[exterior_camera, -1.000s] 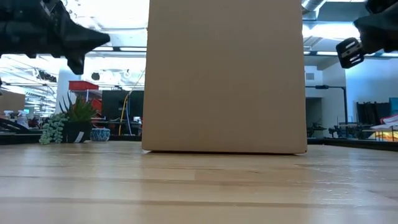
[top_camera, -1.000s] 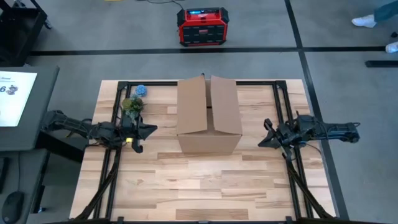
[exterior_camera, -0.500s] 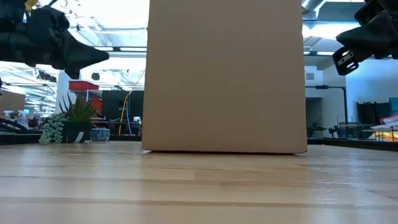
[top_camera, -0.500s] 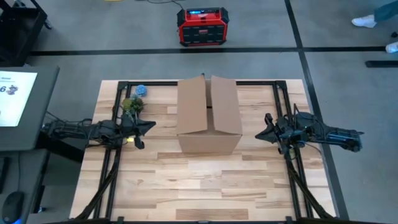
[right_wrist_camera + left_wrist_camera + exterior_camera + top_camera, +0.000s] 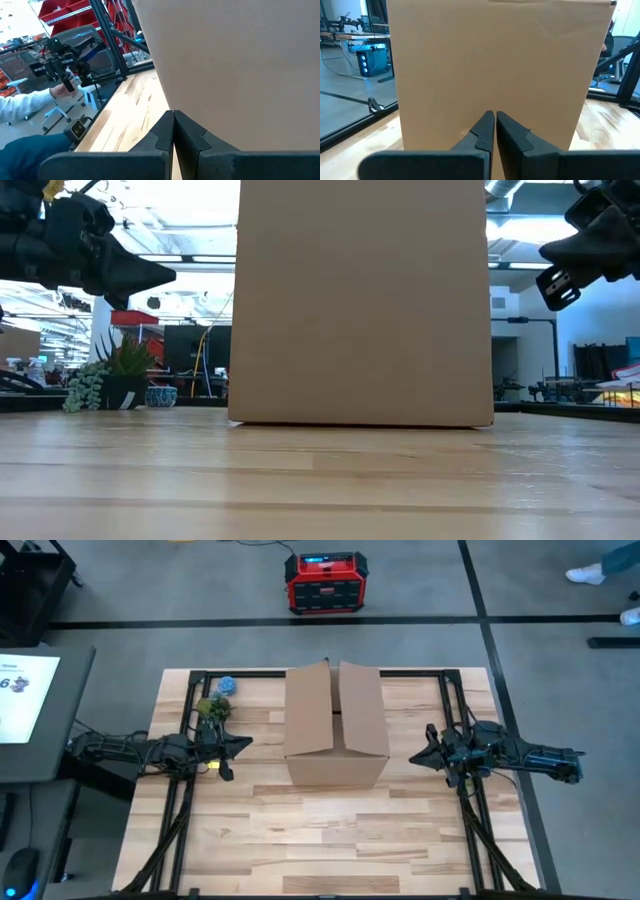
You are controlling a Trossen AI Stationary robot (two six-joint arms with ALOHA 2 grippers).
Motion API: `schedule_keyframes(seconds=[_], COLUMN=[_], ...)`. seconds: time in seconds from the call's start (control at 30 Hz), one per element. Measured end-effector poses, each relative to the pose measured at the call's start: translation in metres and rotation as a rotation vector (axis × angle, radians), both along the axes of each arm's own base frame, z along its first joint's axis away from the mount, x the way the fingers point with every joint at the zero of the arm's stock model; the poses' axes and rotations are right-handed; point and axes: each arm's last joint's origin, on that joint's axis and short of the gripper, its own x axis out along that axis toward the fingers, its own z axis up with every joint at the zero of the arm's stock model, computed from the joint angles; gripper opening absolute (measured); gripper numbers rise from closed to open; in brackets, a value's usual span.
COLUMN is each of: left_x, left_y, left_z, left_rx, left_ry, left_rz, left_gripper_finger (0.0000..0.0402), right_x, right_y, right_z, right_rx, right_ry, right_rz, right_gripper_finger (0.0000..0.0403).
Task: Wrap mug
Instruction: Return to Home Position
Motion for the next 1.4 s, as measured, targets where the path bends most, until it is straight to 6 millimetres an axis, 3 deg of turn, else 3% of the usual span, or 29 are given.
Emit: schedule_keyframes(seconds=[0.53, 0.63, 0.87, 1.0, 1.07, 1.2, 1.4], left_x=[0.000, 0.000, 0.000, 0.000, 0.000, 0.000, 0.000], left_y=[0.000, 0.000, 0.000, 0.000, 0.000, 0.000, 0.000], left_z=[0.000, 0.000, 0.000, 0.000, 0.000, 0.000, 0.000], left_rx=[0.000, 0.001, 0.000, 0.001, 0.001, 0.001, 0.001], left_ry=[0.000, 0.000, 0.000, 0.001, 0.001, 0.002, 0.002], left_rz=[0.001, 0.001, 0.001, 0.001, 0.001, 0.002, 0.002], left_gripper_finger=[0.0000, 0.0000, 0.0000, 0.0000, 0.0000, 0.0000, 0.0000], right_x=[-0.001, -0.001, -0.008, -0.006, -0.005, 0.003, 0.009], right_y=[0.001, 0.000, 0.002, 0.005, 0.006, 0.002, -0.006], right_z=[-0.003, 0.011, 0.046, 0.037, 0.031, 0.009, -0.004], right_rx=[-0.014, -0.060, 0.072, 0.086, -0.001, -0.258, -0.232], right_ry=[0.034, -0.103, -0.547, -0.540, -0.541, -0.524, -0.362], right_rz=[0.004, -0.012, 0.030, 0.181, 0.222, 0.127, -0.100], right_gripper_finger=[0.0000, 0.0000, 0.0000, 0.0000, 0.0000, 0.0000, 0.0000])
